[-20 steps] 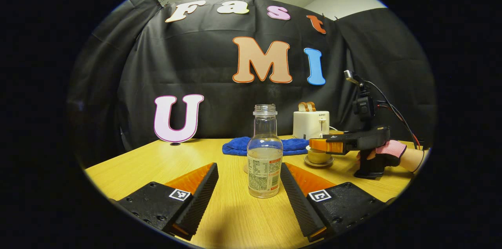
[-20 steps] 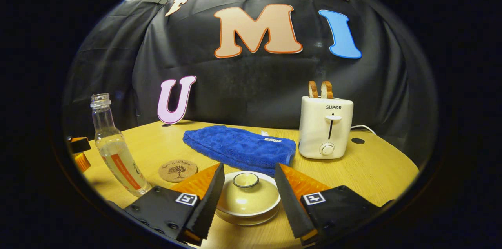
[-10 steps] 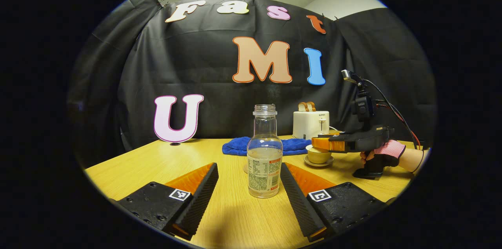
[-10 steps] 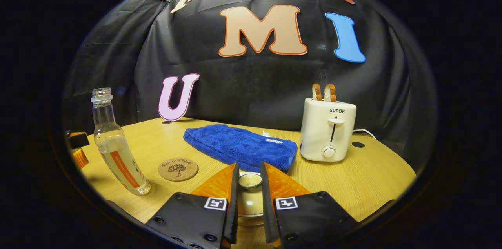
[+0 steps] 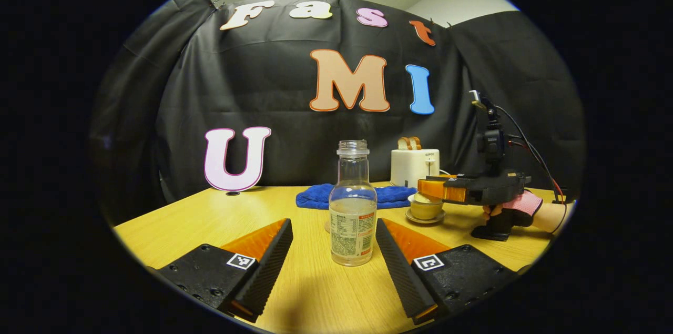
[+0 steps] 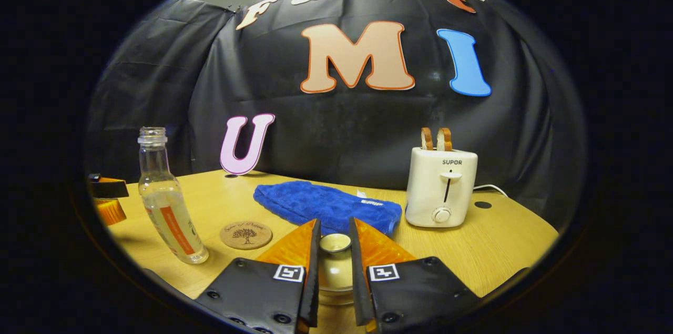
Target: Open the teacup lid with one hand, grasp the water bottle and pour water into the teacup with the other hand; after pouring, place the water bottle on the coaster and then close the teacup lid.
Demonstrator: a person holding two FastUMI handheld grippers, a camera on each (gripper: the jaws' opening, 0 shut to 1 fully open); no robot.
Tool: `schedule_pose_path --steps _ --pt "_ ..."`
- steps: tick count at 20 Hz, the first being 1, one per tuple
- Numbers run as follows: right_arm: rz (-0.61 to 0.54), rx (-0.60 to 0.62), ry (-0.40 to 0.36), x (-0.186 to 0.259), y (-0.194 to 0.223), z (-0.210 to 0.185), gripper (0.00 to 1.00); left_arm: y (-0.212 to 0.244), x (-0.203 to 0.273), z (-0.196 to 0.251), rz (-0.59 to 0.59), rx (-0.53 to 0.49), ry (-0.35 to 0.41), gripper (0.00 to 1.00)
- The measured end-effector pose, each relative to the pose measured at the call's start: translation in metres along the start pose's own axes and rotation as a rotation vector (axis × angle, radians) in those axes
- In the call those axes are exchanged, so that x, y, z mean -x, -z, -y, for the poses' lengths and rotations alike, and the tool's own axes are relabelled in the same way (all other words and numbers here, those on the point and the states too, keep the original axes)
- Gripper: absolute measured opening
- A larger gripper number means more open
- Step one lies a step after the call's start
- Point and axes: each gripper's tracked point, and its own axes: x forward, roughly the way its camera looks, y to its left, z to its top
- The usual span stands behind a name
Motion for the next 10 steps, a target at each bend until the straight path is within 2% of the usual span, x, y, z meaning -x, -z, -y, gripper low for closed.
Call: schedule_pose_path --steps 10 --pt "0.049 -0.038 0.035 0.038 -0.007 0.014 0.30 0.002 -0.010 0.011 -0.005 0.003 0.059 0.93"
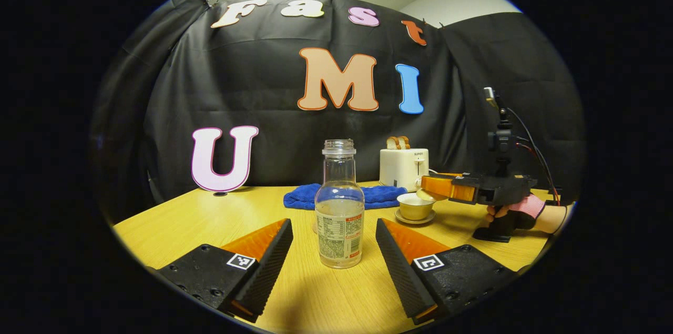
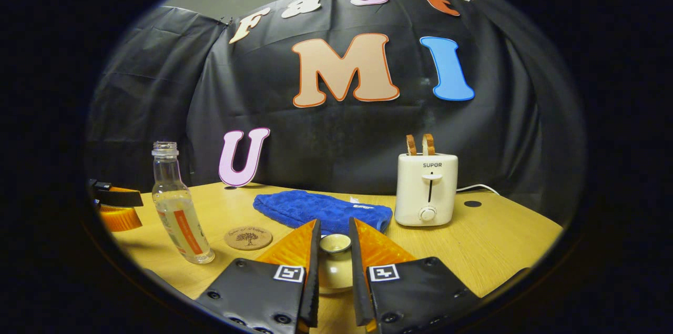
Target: Open the teacup lid with one hand, grasp the water bottle and pour water into the teacup with the other hand; after pouring, place the water bottle on the coaster and then close the teacup lid.
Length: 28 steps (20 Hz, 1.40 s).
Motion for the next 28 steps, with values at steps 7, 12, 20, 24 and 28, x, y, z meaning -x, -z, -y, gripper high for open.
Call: schedule_pose_path --steps 7,12,20,24,28 --pt "0.007 0.001 0.045 0.041 -0.002 0.014 0.30 0.004 -0.022 0.002 -0.014 -0.001 0.015 0.93" --pt "0.012 0.003 0.089 0.068 -0.005 0.026 0.30 0.011 -0.038 -0.002 -0.061 -0.001 0.006 0.93" --pt "0.009 0.003 0.099 0.093 -0.004 0.034 0.30 0.018 -0.056 0.000 -0.108 -0.007 0.019 0.93" --pt "0.012 0.003 0.106 0.093 -0.005 0.036 0.30 0.020 -0.064 0.004 -0.125 -0.017 0.035 0.88" --pt "0.014 0.003 0.106 0.093 -0.005 0.035 0.30 0.026 -0.071 0.009 -0.161 -0.028 0.053 0.75"
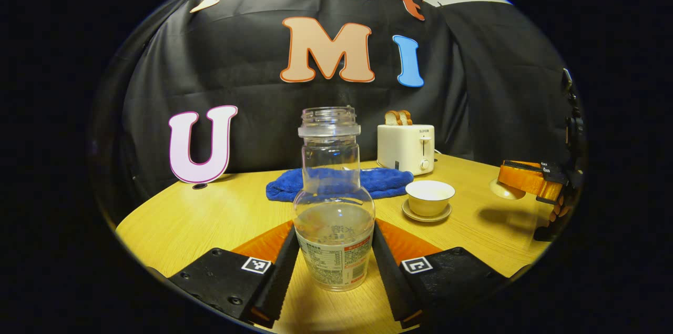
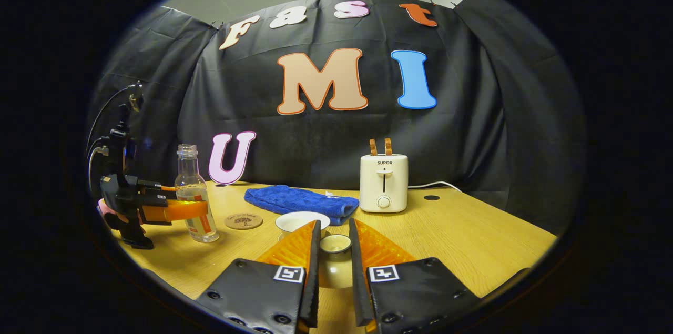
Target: Open the teacup lid with one hand, grasp the water bottle and pour water into the teacup with the other hand; after pouring, place the water bottle on the coaster and then close the teacup lid.
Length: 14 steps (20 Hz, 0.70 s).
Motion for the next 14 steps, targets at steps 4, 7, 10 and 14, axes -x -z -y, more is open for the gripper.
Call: schedule_pose_path --steps 4,7,10,14 --pt "0.001 0.000 0.006 0.000 0.000 0.002 0.30 -0.002 -0.002 -0.001 0.005 -0.012 -0.004 0.71" --pt "-0.002 -0.001 0.001 0.000 0.000 0.001 0.30 -0.002 -0.008 -0.007 -0.034 -0.100 -0.031 0.70" --pt "-0.002 -0.001 0.004 0.000 0.000 0.004 0.30 -0.025 -0.017 -0.009 -0.042 -0.257 -0.061 0.70" --pt "-0.001 0.000 0.038 0.002 -0.001 0.021 0.30 -0.050 -0.033 -0.006 -0.066 -0.545 -0.081 0.70"
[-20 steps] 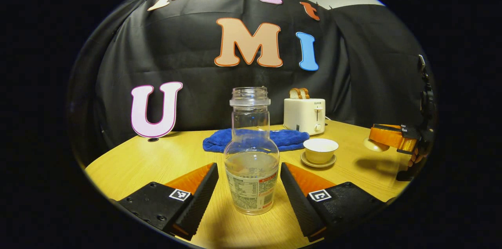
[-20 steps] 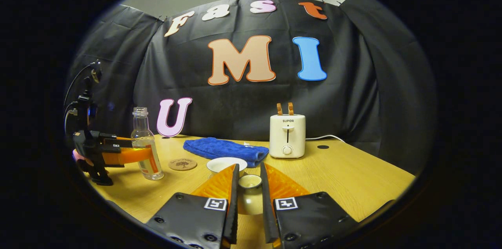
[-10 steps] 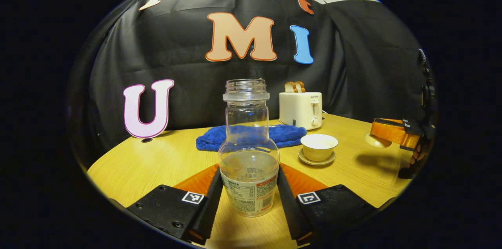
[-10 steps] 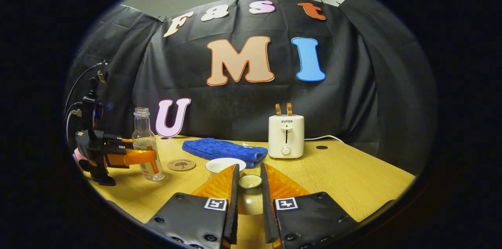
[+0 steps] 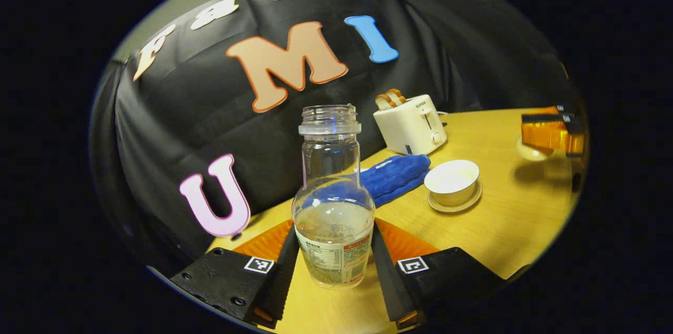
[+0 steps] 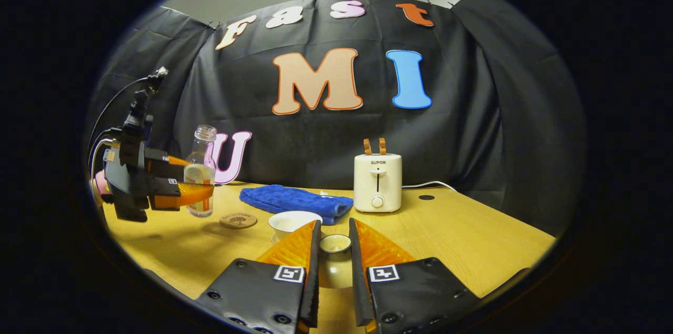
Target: Open the teacup lid with one hand, grasp the water bottle and pour water into the teacup with the other hand; after pouring, place the water bottle on the coaster and then close the teacup lid.
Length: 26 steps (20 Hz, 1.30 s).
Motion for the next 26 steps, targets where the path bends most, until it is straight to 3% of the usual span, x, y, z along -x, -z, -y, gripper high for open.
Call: schedule_pose_path --steps 10,21,26 --pt "0.003 0.002 0.099 0.004 -0.002 0.047 0.30 -0.011 -0.038 0.009 -0.047 -0.610 -0.008 0.70" --pt "0.003 0.003 0.099 0.004 -0.001 0.047 0.30 0.004 -0.057 0.001 -0.120 -0.894 0.016 0.70" --pt "0.003 0.004 0.103 0.004 -0.002 0.048 0.30 0.002 -0.058 0.005 -0.117 -0.970 0.012 0.70"
